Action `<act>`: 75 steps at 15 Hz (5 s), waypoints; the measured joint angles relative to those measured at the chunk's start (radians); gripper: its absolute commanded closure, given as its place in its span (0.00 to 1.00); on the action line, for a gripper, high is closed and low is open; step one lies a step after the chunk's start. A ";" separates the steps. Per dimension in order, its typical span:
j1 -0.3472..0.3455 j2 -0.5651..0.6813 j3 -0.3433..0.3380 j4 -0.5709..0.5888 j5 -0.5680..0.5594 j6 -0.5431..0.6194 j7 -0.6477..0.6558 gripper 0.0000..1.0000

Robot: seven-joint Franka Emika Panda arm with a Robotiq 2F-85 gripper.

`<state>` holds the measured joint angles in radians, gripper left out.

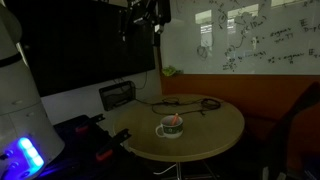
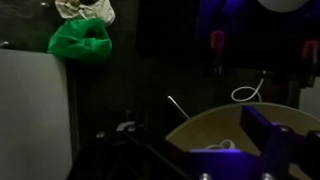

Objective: Put the marker on the table

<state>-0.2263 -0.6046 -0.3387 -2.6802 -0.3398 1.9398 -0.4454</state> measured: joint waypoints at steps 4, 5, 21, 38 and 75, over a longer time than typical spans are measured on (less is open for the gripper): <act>0.000 0.000 0.000 0.000 0.000 0.000 0.000 0.00; 0.000 0.000 0.000 0.000 0.000 0.000 0.000 0.00; 0.200 0.433 0.088 -0.080 0.362 0.763 0.083 0.00; 0.198 0.853 0.194 0.146 0.229 0.862 0.311 0.00; 0.218 1.468 0.304 0.714 0.264 0.734 0.342 0.70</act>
<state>-0.0081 0.8630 -0.0352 -1.9658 -0.0757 2.6742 -0.1034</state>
